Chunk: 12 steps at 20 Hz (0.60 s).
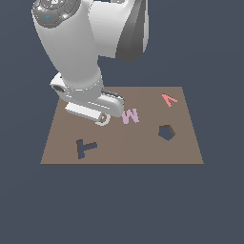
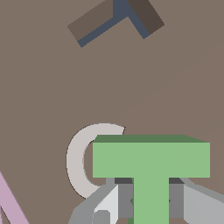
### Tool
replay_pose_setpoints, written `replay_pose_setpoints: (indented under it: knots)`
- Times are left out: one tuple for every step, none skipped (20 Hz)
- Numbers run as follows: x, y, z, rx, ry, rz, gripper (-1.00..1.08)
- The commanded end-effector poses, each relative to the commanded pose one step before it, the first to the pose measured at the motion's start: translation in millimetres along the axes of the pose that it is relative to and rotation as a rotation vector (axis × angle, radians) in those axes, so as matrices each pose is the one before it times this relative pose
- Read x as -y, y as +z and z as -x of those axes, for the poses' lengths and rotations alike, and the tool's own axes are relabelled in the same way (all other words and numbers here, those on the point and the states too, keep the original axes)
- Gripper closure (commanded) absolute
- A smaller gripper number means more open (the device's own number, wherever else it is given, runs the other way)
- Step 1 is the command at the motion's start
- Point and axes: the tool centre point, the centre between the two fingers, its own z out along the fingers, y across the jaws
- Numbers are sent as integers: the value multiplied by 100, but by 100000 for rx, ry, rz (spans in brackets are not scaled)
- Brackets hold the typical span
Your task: Insert a designated object into the corresponding slot on a board.
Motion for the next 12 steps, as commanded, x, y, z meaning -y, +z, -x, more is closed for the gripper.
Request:
replay_pose_setpoints:
  knots:
    - [779, -58, -920, -46, 9313, -5, 108]
    - [320, -14, -364, -2, 3669, -1, 108]
    - [321, -14, -367, -2, 3691, -1, 108]
    - [322, -14, -370, -1, 3712, -1, 108]
    - [323, -14, -373, -1, 3734, -1, 108]
    - [324, -14, -376, -1, 3754, 0, 108]
    - [324, -14, -379, 0, 3776, 0, 108]
    - [324, -14, -383, 0, 3797, 0, 108]
    - [324, -14, -386, 1, 3816, 1, 108]
    - [322, -13, -386, 1, 3806, 1, 108]
    - [312, -13, -378, 2, 3707, 1, 108]
    - [300, -12, -367, 2, 3584, 2, 108]
